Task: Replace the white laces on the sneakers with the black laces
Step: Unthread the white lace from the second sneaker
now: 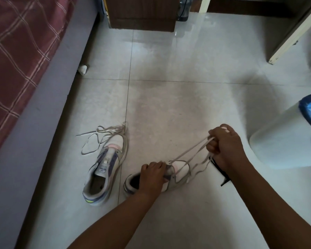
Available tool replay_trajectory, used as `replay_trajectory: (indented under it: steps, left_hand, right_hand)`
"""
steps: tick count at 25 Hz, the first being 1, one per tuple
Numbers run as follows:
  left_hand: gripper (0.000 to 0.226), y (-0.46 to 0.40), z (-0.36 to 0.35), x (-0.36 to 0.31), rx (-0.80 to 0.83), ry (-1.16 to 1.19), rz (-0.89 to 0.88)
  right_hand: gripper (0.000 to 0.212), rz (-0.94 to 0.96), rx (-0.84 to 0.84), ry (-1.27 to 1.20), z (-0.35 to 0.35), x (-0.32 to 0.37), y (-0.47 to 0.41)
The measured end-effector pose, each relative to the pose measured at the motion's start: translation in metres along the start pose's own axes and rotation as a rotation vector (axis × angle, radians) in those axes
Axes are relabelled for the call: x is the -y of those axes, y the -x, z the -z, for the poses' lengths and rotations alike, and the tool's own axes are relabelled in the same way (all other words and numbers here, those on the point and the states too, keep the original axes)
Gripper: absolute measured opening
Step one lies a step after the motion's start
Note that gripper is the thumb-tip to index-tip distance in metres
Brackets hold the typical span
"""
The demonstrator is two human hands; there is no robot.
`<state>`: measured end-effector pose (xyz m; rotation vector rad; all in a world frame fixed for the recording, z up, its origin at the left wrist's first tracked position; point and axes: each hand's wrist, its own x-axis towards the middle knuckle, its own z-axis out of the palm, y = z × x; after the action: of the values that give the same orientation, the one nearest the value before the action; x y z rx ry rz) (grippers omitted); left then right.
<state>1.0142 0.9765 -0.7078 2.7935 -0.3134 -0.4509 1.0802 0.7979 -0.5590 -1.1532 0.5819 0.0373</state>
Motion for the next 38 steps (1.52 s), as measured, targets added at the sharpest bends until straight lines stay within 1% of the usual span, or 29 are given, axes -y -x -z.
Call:
replay_trajectory:
  steps: [3,4,7,8,10,11,13,14,17,18,19,21,24,25,26,27,28,29,30,31,32,33,34,35,36,37,38]
  left_hand:
    - [0.057,-0.004,-0.001,0.000,0.006,-0.019,0.016]
    - [0.057,-0.004,-0.002,0.000,0.002,-0.031,0.014]
    - [0.057,-0.003,-0.002,-0.002,0.012,-0.082,0.000]
    - [0.057,-0.001,-0.003,-0.002,0.021,-0.106,-0.017]
    - [0.056,0.005,-0.005,-0.007,-0.013,-0.171,-0.071]
    - [0.056,0.008,-0.004,-0.009,-0.026,-0.207,-0.096]
    - [0.055,0.007,-0.006,-0.011,-0.044,-0.218,-0.147]
    - [0.056,0.005,-0.007,-0.010,-0.011,-0.196,-0.152]
    - [0.059,0.003,-0.008,-0.008,0.013,-0.191,-0.150]
    - [0.060,0.003,-0.008,-0.009,0.029,-0.199,-0.152]
    - [0.060,0.003,-0.008,-0.009,0.028,-0.199,-0.156]
    - [0.060,0.007,-0.009,-0.010,0.012,-0.194,-0.202]
    - [0.064,0.008,0.003,-0.011,-0.048,-0.246,-0.220]
    - [0.064,0.009,0.003,-0.010,-0.004,-0.221,-0.205]
    - [0.062,0.008,0.000,-0.009,0.023,-0.196,-0.184]
    - [0.061,0.007,-0.005,-0.008,0.064,-0.207,-0.188]
    - [0.060,0.006,-0.008,-0.009,0.088,-0.210,-0.182]
    - [0.061,0.004,-0.009,-0.008,0.089,-0.220,-0.169]
    - [0.061,0.002,-0.008,-0.008,0.076,-0.237,-0.167]
    - [0.061,0.002,-0.009,-0.007,0.053,-0.232,-0.165]
    - [0.061,0.001,-0.008,-0.007,0.051,-0.228,-0.159]
    - [0.061,0.000,-0.005,-0.009,0.075,-0.243,-0.167]
    - [0.061,0.000,-0.006,-0.009,0.079,-0.261,-0.174]
    - [0.061,0.001,-0.006,-0.008,0.073,-0.273,-0.167]
    - [0.060,0.002,-0.005,-0.009,0.079,-0.270,-0.158]
    - [0.058,0.001,-0.004,-0.010,0.085,-0.250,-0.157]
    - [0.054,-0.002,0.000,-0.011,0.099,-0.216,-0.155]
  right_hand:
    - [0.052,0.050,0.027,-0.006,0.000,-0.001,0.004]
    - [0.051,0.050,0.043,0.030,0.002,-0.005,0.007]
    - [0.050,0.053,0.168,0.288,0.002,-0.013,0.017]
    - [0.049,0.091,0.138,0.285,0.004,-0.008,0.014]
    - [0.045,0.133,-0.008,0.153,0.011,0.004,0.006]
    - [0.043,0.142,-0.020,0.187,0.013,0.004,0.007]
    - [0.042,0.141,0.063,0.416,0.013,-0.001,0.015]
    - [0.040,0.150,0.092,0.444,0.016,-0.002,0.016]
    - [0.041,0.246,-0.017,0.350,0.020,0.015,0.015]
    - [0.042,0.252,-0.004,0.377,0.022,0.016,0.016]
    - [0.043,0.263,0.043,0.474,0.020,0.013,0.017]
    - [0.039,0.343,0.135,0.720,0.017,0.005,0.017]
    - [0.026,0.378,0.051,0.675,0.007,0.015,-0.006]
    - [0.025,0.410,0.077,0.749,0.002,0.012,-0.014]
    - [0.025,0.410,0.157,0.908,-0.006,-0.001,-0.019]
    - [0.022,0.347,0.304,1.095,-0.010,-0.019,-0.020]
    - [0.019,0.305,0.398,1.191,-0.013,-0.031,-0.022]
    - [0.020,0.276,0.338,1.088,-0.017,-0.028,-0.029]
    - [0.027,0.237,0.210,0.835,-0.022,-0.015,-0.040]
    - [0.030,0.245,0.074,0.614,-0.026,0.003,-0.048]
    - [0.029,0.286,0.001,0.509,-0.026,0.016,-0.053]
    - [0.027,0.340,-0.008,0.561,-0.024,0.023,-0.053]
    - [0.026,0.372,0.036,0.645,-0.023,0.021,-0.050]
    - [0.028,0.392,0.157,0.845,-0.026,0.006,-0.045]
    - [0.031,0.379,0.352,1.101,-0.030,-0.015,-0.038]
    - [0.034,0.339,0.494,1.288,-0.033,-0.031,-0.034]
    - [0.035,0.315,0.568,1.360,-0.035,-0.041,-0.036]
